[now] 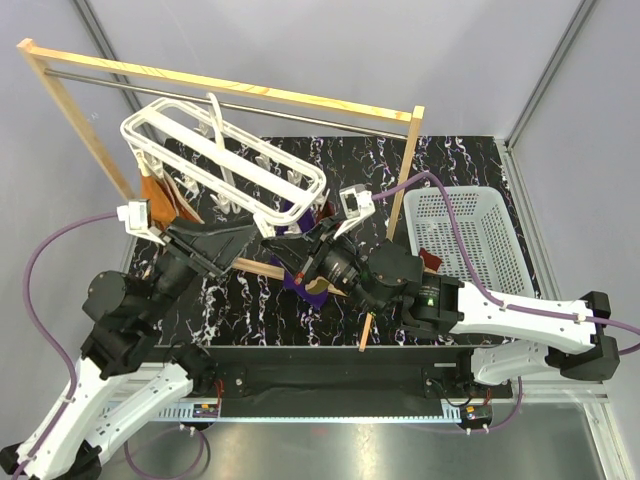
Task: Clip the socks to the hanger
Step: Open the clamp at the hanger.
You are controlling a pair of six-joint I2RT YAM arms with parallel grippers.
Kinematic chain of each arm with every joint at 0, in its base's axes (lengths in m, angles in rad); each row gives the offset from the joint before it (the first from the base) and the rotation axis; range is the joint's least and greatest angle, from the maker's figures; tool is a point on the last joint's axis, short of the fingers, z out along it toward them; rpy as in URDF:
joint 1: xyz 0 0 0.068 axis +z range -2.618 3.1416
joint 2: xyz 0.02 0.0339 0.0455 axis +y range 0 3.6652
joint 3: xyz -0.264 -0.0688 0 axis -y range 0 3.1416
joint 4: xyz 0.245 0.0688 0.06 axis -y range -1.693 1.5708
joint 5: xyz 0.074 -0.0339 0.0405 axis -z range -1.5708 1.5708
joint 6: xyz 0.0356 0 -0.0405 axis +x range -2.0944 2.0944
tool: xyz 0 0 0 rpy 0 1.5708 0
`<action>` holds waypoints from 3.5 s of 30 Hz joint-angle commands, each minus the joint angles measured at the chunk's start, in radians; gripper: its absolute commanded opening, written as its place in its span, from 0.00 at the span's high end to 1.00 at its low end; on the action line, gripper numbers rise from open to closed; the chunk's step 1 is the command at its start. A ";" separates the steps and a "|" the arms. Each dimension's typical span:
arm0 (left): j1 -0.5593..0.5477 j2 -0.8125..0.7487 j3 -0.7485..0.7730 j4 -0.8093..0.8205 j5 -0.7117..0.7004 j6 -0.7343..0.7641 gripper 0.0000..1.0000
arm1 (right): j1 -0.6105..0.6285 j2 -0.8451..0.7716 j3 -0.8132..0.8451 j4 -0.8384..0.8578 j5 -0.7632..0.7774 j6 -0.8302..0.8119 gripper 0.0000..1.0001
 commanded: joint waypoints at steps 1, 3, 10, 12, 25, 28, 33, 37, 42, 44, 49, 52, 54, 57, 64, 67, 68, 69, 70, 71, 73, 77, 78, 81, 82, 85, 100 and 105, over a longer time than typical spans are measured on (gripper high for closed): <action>-0.003 0.031 0.024 0.076 0.047 -0.050 0.14 | -0.009 -0.029 -0.014 0.042 -0.050 0.043 1.00; -0.002 0.039 0.017 0.125 0.058 -0.057 0.15 | -0.012 -0.027 -0.013 0.042 -0.064 0.045 1.00; -0.003 0.062 0.015 0.156 0.095 -0.056 0.23 | -0.020 -0.027 -0.014 0.051 -0.083 0.056 1.00; -0.003 0.066 0.014 0.153 0.096 -0.057 0.25 | -0.021 -0.028 -0.024 0.058 -0.096 0.062 1.00; -0.002 0.056 -0.011 0.153 0.095 -0.093 0.30 | -0.032 -0.025 -0.048 0.099 -0.142 0.126 1.00; -0.003 0.043 -0.020 0.156 0.090 -0.102 0.35 | -0.035 -0.015 -0.041 0.096 -0.147 0.129 1.00; -0.002 0.031 -0.034 0.172 0.089 -0.114 0.46 | -0.041 -0.019 -0.045 0.099 -0.147 0.135 1.00; -0.002 0.019 -0.045 0.178 0.087 -0.105 0.48 | -0.052 -0.036 -0.070 0.101 -0.146 0.146 1.00; -0.003 0.005 -0.069 0.198 0.073 -0.099 0.46 | -0.064 -0.062 -0.088 0.099 -0.155 0.152 1.00; -0.002 0.006 -0.084 0.225 0.075 -0.105 0.46 | -0.067 -0.067 -0.091 0.099 -0.162 0.154 1.00; -0.002 0.023 -0.110 0.268 0.088 -0.122 0.45 | -0.075 -0.058 -0.087 0.099 -0.192 0.164 1.00; -0.002 0.028 -0.124 0.296 0.093 -0.139 0.45 | -0.078 -0.045 -0.079 0.097 -0.210 0.172 1.00; -0.002 0.026 -0.124 0.299 0.090 -0.140 0.45 | -0.078 -0.044 -0.080 0.102 -0.213 0.174 1.00; -0.003 0.022 -0.123 0.310 0.093 -0.132 0.49 | -0.079 -0.047 -0.083 0.108 -0.215 0.177 1.00; -0.003 0.009 -0.138 0.313 0.078 -0.132 0.51 | -0.079 -0.044 -0.093 0.120 -0.236 0.192 1.00; -0.003 0.014 -0.146 0.326 0.082 -0.145 0.51 | -0.081 -0.039 -0.090 0.124 -0.242 0.194 1.00; -0.003 0.014 -0.147 0.330 0.082 -0.146 0.51 | -0.080 -0.039 -0.088 0.122 -0.244 0.194 1.00; -0.002 0.016 -0.146 0.330 0.079 -0.146 0.53 | -0.081 -0.038 -0.088 0.123 -0.244 0.194 1.00; -0.002 0.014 -0.147 0.328 0.078 -0.148 0.54 | -0.080 -0.038 -0.088 0.124 -0.245 0.195 1.00; -0.003 0.014 -0.147 0.330 0.078 -0.148 0.56 | -0.081 -0.036 -0.088 0.124 -0.245 0.197 1.00; -0.003 0.016 -0.143 0.327 0.073 -0.149 0.67 | -0.081 -0.033 -0.088 0.122 -0.245 0.195 1.00; -0.002 0.020 -0.126 0.305 0.069 -0.140 0.83 | -0.083 -0.030 -0.084 0.108 -0.245 0.194 1.00; -0.003 0.022 -0.123 0.299 0.069 -0.137 0.88 | -0.084 -0.029 -0.082 0.099 -0.241 0.189 1.00; -0.002 0.028 -0.097 0.261 0.066 -0.126 1.00 | -0.084 -0.035 -0.080 0.073 -0.218 0.178 0.91; -0.003 0.028 -0.094 0.250 0.064 -0.125 1.00 | -0.084 -0.036 -0.079 0.062 -0.209 0.175 0.84; -0.003 0.026 -0.077 0.207 0.056 -0.117 1.00 | -0.084 -0.038 -0.061 -0.004 -0.173 0.158 0.59; -0.002 0.023 -0.016 0.049 0.088 0.122 1.00 | -0.087 -0.062 0.054 -0.103 -0.081 -0.041 0.43; -0.003 0.019 -0.005 -0.008 0.076 0.205 1.00 | -0.095 -0.064 0.096 -0.105 -0.069 -0.086 0.44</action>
